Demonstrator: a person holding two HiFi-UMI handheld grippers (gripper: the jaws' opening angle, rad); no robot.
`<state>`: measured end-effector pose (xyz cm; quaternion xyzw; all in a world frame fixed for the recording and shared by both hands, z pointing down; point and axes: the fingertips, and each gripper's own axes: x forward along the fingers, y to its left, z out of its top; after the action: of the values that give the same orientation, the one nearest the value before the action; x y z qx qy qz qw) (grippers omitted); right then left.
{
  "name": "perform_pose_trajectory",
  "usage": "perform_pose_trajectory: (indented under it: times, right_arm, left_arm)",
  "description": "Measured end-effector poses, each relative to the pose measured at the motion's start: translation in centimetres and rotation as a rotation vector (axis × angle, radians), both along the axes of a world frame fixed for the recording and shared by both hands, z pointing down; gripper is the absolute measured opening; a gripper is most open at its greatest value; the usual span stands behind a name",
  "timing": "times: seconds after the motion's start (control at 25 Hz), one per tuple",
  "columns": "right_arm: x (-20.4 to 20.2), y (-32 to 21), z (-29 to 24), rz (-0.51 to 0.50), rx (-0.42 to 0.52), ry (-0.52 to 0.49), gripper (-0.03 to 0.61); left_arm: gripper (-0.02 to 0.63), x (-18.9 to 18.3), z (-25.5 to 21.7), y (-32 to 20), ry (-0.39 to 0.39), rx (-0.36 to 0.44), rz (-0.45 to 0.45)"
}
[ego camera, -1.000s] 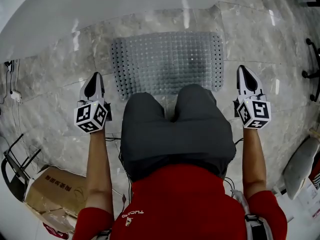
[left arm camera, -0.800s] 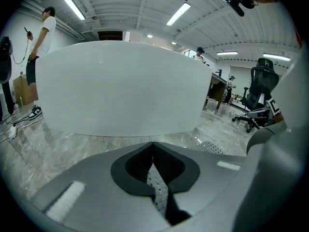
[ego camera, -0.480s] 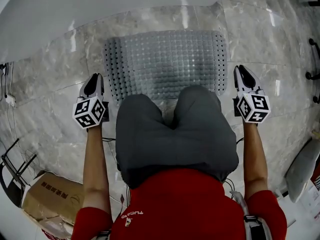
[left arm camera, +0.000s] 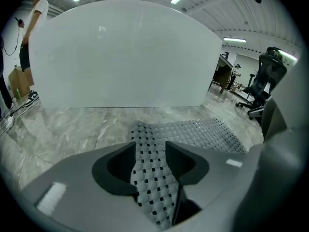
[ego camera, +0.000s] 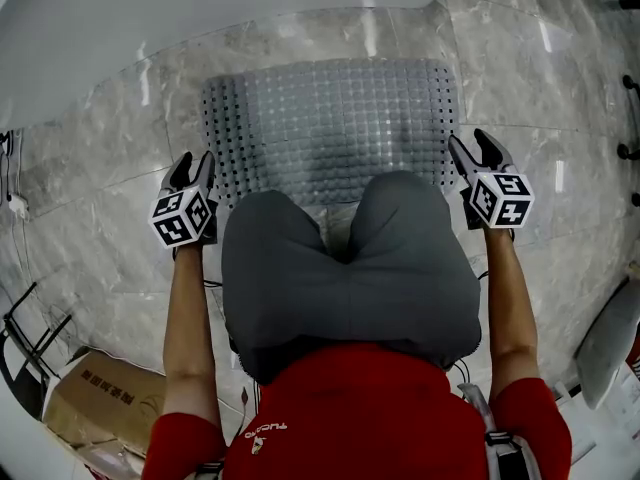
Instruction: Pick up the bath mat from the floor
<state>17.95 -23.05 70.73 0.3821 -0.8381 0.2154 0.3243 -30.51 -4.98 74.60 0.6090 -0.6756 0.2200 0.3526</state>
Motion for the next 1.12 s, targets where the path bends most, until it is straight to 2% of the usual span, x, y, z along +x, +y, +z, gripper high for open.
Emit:
perform_pose_trajectory:
  times: [0.24,0.56,0.72,0.88,1.12]
  right_arm:
    - [1.0,-0.4,4.5,0.018,-0.087,0.018,0.261]
    - [2.4,-0.4,11.2,0.036,-0.235,0.070,0.278]
    - [4.2,-0.6,14.1,0.069,-0.297,0.119,0.287]
    - [5.7,-0.2,16.4,0.108,-0.370,0.126,0.296]
    - [6.0,0.0,17.8,0.119,-0.397,0.120,0.304]
  left_arm:
    - [0.235,0.4,3.9,0.6,0.032,-0.088,0.007]
    - [0.321,0.5,9.2,1.7,0.093,-0.236,0.026]
    - [0.362,0.8,10.6,1.4,0.127,-0.277,0.034]
    - [0.391,1.7,11.9,1.3,0.185,-0.316,0.054]
    - [0.416,1.9,13.1,1.7,0.226,-0.362,0.032]
